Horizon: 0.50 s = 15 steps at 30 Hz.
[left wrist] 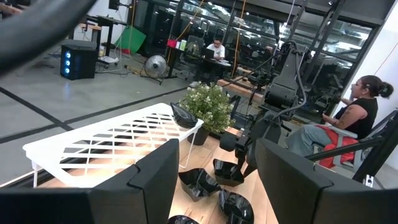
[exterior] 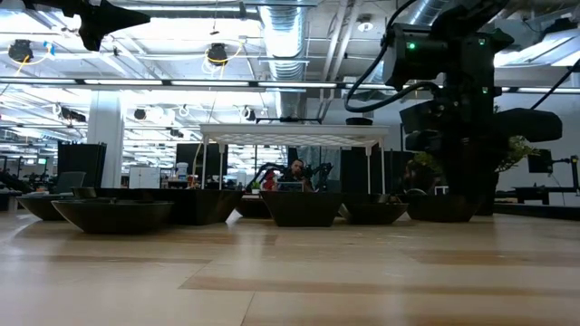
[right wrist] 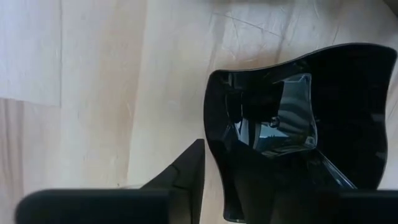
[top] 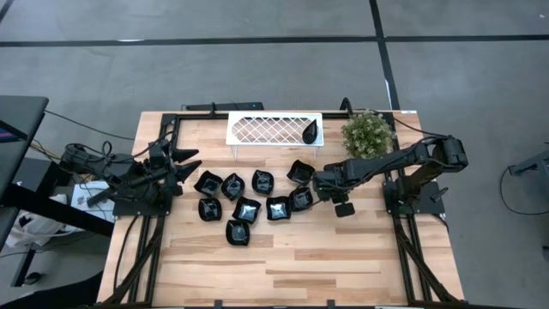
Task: Pick & Place Mini shaped plates
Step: Put the distorted square plate on the shelf
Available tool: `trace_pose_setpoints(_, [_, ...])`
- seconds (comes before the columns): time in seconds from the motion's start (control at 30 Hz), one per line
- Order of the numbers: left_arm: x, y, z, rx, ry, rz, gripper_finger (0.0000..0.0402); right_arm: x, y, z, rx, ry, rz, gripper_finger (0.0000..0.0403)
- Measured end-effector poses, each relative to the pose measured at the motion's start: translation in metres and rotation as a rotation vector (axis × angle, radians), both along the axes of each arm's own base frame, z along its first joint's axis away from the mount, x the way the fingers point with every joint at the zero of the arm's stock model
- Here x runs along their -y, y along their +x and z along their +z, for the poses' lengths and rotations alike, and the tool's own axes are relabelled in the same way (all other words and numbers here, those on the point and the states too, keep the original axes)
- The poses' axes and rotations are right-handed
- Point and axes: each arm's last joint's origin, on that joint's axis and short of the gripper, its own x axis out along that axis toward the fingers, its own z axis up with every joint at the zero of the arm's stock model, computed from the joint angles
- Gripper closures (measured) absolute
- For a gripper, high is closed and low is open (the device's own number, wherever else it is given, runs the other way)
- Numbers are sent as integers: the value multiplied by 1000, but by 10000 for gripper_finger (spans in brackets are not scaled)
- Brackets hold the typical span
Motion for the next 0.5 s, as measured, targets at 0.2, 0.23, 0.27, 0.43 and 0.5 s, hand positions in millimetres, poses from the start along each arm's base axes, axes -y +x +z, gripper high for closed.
trace_pose_setpoints(0.2, [0,0,0,0,0,0,187,0,1,0,6,0,-9,334])
trace_pose_setpoints(0.23, [0,0,0,0,0,0,187,0,1,0,9,0,-8,337])
trace_pose_setpoints(0.27, [0,0,0,0,0,0,187,0,1,0,13,-3,-9,341])
trace_pose_setpoints(0.43, [0,0,0,0,0,0,187,0,1,0,16,-5,-21,375])
trace_pose_setpoints(0.5, [0,0,0,0,0,0,187,0,1,0,16,-8,-29,393])
